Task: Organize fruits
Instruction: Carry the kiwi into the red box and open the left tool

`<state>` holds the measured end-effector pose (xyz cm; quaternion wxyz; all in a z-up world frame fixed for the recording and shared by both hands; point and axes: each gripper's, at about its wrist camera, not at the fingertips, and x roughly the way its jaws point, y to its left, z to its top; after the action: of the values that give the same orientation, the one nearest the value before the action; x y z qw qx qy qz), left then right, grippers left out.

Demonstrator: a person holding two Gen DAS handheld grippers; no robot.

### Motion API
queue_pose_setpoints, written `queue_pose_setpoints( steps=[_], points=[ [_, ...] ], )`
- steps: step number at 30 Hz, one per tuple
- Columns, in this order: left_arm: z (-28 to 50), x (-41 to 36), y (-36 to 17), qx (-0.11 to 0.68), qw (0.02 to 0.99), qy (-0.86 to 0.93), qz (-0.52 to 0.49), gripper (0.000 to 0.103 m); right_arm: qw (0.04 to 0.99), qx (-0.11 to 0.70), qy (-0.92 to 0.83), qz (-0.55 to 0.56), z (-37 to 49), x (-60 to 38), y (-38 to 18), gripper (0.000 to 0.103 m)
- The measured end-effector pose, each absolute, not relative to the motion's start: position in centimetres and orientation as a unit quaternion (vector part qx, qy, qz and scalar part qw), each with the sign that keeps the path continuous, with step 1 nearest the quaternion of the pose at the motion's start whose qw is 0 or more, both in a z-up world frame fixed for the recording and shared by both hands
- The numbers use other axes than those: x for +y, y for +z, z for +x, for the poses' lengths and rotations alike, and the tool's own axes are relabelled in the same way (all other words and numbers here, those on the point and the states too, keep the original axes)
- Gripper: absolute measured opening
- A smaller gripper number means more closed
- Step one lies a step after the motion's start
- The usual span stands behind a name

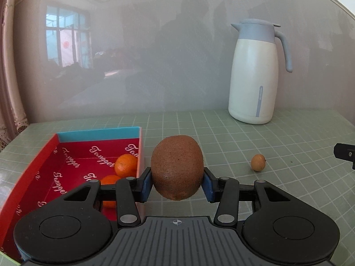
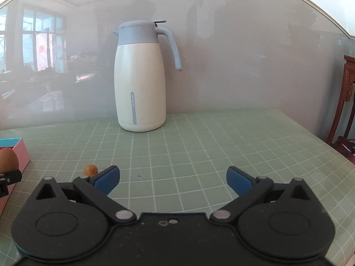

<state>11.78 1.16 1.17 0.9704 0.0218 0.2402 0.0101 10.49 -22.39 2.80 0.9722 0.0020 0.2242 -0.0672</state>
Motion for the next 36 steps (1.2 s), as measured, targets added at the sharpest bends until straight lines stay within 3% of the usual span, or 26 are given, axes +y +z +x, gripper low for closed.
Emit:
queue_pose_setpoints(
  steps=[10,20,36],
  points=[
    [10.1,6.1,2.6,0.217,0.972,0.087,0.012,0.046,0.975,0.221,-0.027,-0.01,10.7,-19.1,2.9,0.103],
    [12.0,11.4,0.8,0.26,0.954,0.149,-0.023,0.046,0.975,0.222,0.01,-0.024,11.0,-15.7,2.9,0.103],
    [13.6,12.8,-0.3,0.29,0.944,0.152,-0.049,0.046,0.974,0.22,0.034,-0.032,11.4,-13.4,2.8,0.103]
  ],
)
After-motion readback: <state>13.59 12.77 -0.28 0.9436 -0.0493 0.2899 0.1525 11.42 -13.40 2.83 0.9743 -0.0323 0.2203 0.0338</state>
